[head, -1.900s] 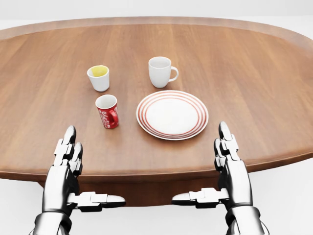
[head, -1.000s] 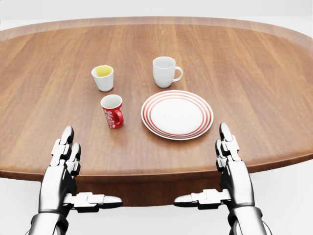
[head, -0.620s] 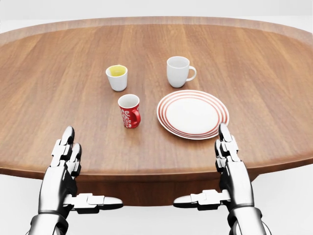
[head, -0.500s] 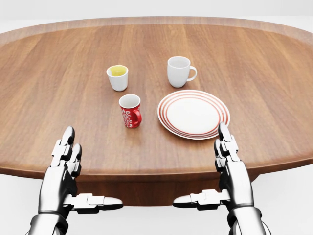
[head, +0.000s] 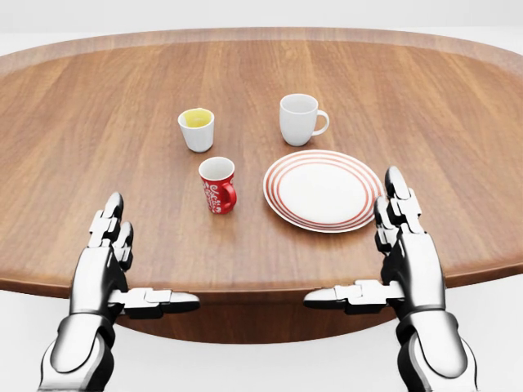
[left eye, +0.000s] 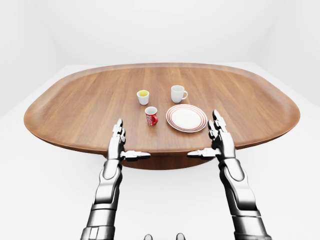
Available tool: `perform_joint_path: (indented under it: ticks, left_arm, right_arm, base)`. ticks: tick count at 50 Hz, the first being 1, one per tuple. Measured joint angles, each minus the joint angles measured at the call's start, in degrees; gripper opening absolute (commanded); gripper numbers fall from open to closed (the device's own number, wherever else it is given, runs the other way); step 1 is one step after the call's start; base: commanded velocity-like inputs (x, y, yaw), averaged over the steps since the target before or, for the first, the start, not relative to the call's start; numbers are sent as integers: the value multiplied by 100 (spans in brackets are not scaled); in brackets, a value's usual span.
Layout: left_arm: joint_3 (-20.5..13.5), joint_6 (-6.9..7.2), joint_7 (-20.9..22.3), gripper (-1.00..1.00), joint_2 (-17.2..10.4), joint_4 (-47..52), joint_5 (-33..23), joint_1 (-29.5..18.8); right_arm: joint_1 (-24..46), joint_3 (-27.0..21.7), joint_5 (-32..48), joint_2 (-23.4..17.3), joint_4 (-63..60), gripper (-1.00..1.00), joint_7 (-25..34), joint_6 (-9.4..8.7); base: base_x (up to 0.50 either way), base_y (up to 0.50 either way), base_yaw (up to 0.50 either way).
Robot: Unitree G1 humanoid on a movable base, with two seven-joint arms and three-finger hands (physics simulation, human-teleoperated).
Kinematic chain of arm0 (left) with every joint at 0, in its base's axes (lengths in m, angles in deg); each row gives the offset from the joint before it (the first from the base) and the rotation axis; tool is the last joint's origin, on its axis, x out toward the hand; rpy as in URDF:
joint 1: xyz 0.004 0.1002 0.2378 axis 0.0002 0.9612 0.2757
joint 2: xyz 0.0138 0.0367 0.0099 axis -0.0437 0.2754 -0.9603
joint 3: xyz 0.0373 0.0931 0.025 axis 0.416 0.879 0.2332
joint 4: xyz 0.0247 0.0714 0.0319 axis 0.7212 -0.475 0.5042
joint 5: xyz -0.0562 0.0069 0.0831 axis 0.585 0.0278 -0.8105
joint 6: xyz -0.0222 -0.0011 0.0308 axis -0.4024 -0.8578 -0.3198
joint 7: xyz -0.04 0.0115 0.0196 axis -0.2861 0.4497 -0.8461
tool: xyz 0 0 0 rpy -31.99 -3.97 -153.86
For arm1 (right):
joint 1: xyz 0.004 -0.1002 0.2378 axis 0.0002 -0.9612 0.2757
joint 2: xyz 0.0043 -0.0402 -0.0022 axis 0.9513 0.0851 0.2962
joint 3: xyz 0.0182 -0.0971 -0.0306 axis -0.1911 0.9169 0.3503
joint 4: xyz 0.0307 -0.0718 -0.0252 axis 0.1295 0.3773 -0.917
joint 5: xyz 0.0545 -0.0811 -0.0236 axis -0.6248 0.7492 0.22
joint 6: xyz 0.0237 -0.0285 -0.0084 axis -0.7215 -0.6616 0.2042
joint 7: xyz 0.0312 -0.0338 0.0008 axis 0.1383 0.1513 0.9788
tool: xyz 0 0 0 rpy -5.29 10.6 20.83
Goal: Pick up the red mug and put it on the plate
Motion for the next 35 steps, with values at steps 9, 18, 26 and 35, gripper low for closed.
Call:
perform_joint_path:
  ticks: [9,18,26,35]
  left_arm:
    - [-80,275,-114,100,-139,-205,-14,-458]
    - [-114,328,-200,100,-204,-158,-72,-673]
    - [-130,328,-235,100,-231,-99,-105,-757]
    - [-123,328,-253,100,-231,76,-141,-759]
  right_arm:
    - [306,-87,65,-157,-179,100,122,0]
    - [517,-107,187,-227,-257,100,262,0]
    - [631,-111,290,-257,-291,100,336,0]
    - [716,-98,397,-276,-309,100,386,0]
  base:
    - [0,0,0]
    - [0,0,0]
    - [0,0,0]
    - [21,0,0]
